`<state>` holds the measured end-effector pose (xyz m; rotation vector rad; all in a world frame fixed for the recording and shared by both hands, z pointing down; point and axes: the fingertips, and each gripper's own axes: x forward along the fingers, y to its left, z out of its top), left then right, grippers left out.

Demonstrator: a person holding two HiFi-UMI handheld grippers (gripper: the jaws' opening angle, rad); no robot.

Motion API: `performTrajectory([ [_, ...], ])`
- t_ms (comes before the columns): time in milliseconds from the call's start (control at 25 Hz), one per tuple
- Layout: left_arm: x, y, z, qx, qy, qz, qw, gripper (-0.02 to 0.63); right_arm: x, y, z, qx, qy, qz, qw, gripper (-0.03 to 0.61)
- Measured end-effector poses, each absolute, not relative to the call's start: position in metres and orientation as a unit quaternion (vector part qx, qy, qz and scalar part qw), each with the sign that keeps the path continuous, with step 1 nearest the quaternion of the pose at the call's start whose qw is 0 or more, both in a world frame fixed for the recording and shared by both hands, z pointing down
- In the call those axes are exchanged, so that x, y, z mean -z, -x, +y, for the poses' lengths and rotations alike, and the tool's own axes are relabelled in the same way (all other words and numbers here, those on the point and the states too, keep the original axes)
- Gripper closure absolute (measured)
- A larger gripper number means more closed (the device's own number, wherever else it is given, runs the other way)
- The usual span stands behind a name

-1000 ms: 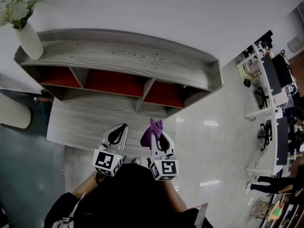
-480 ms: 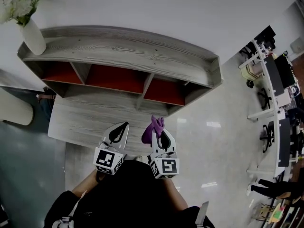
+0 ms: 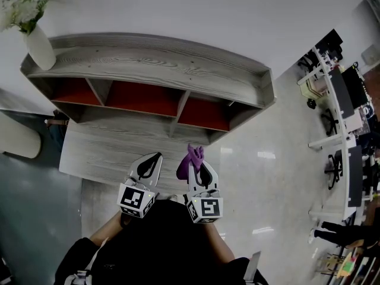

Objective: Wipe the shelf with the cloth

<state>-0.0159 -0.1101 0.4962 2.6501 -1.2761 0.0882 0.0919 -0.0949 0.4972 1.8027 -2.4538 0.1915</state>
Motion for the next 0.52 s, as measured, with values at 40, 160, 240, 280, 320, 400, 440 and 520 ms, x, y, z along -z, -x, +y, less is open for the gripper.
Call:
performTrajectory([
  [40,-0.4965,0.0155,-0.1095,-0.03,-0.896,-0.431,0.1,0.609,-0.4973,-0.0918,-0.0943,-0.062,-0.59,-0.803,0.046,0.511],
  [160,-0.4979,0.014,-0.1084,-0.031,-0.897,-0.429,0.102,0.609,-0.4977,-0.0914,-0.0933,-0.061,-0.59,-0.804,0.047,0.511],
  [240,-0.4981,0.0123,-0.1075,-0.032,-0.898,-0.428,0.101,0.609,-0.4978,-0.0916,-0.0923,-0.06,-0.589,-0.805,0.048,0.511],
  [280,-0.4981,0.0116,-0.107,-0.032,-0.898,-0.427,0.101,0.609,-0.498,-0.0918,-0.0918,-0.059,-0.588,-0.805,0.049,0.511],
  [320,-0.4981,0.0109,-0.1064,-0.032,-0.898,-0.427,0.102,0.609,-0.4983,-0.0921,-0.0912,-0.059,-0.588,-0.805,0.049,0.511],
  [400,-0.4984,0.0098,-0.1048,-0.032,-0.898,-0.426,0.103,0.609,-0.4987,-0.0929,-0.0898,-0.06,-0.588,-0.805,0.05,0.511],
  [440,-0.4985,0.0094,-0.1039,-0.031,-0.898,-0.426,0.103,0.609,-0.4986,-0.0934,-0.089,-0.06,-0.589,-0.805,0.05,0.511],
  [520,-0.4986,0.0086,-0.1022,-0.031,-0.898,-0.426,0.104,0.609,-0.4983,-0.0945,-0.0876,-0.059,-0.59,-0.804,0.05,0.511],
])
